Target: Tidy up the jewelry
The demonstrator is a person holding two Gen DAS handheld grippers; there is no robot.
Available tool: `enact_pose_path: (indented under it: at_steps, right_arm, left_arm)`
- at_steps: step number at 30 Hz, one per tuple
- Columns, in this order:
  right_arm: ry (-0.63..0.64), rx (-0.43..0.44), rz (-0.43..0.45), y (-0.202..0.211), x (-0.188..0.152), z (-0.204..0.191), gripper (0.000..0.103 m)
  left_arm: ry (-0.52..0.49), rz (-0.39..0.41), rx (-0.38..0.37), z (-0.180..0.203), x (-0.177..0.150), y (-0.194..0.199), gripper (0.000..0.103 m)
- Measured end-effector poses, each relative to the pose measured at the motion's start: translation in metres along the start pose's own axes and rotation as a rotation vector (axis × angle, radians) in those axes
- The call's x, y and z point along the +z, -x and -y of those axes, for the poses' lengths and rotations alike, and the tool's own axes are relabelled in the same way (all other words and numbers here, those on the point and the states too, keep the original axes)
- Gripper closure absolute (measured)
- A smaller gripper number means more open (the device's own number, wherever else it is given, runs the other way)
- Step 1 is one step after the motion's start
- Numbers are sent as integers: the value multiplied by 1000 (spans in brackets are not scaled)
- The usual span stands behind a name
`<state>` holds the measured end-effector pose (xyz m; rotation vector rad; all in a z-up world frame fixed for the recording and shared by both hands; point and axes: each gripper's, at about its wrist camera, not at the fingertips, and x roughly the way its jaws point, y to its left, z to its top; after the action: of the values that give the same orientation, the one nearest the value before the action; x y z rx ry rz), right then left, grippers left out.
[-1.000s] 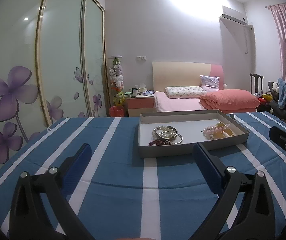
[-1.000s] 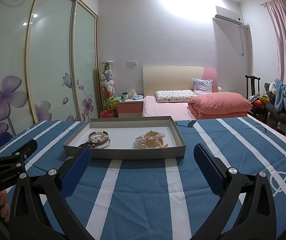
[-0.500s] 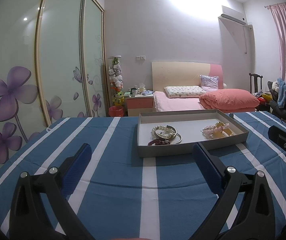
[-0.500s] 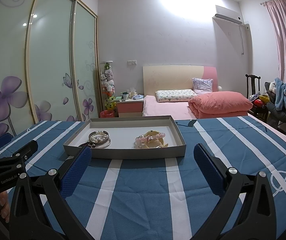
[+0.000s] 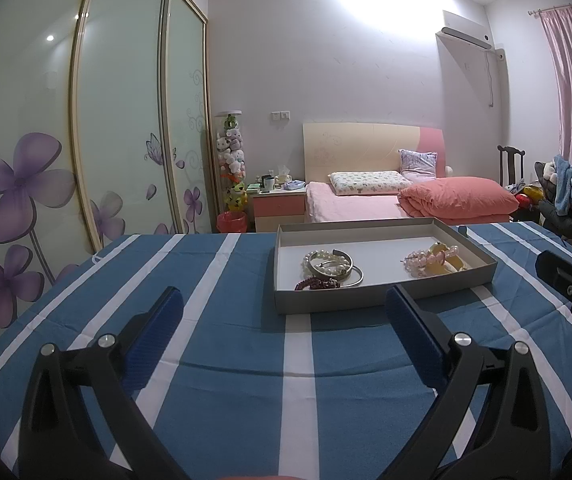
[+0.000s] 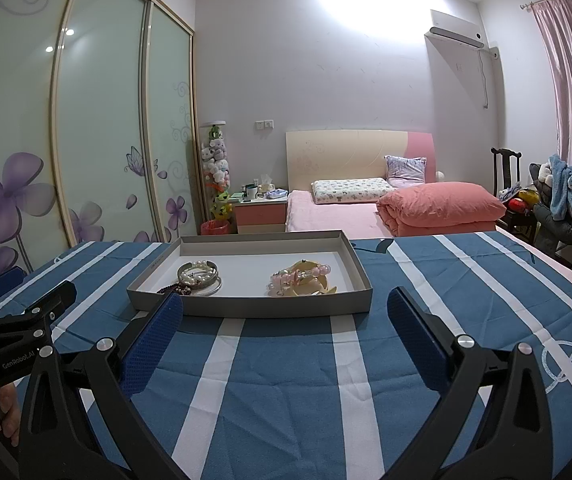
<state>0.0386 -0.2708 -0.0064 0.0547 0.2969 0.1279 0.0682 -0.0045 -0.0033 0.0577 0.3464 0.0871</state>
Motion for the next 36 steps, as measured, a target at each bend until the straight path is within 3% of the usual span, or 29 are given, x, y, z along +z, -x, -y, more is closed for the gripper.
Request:
enact_pose_path:
  at_steps: [36]
  right_arm:
    - [-4,1,-1,0,0,0,2]
  left_arm:
    - [0,3,-17,2,-4,0,4]
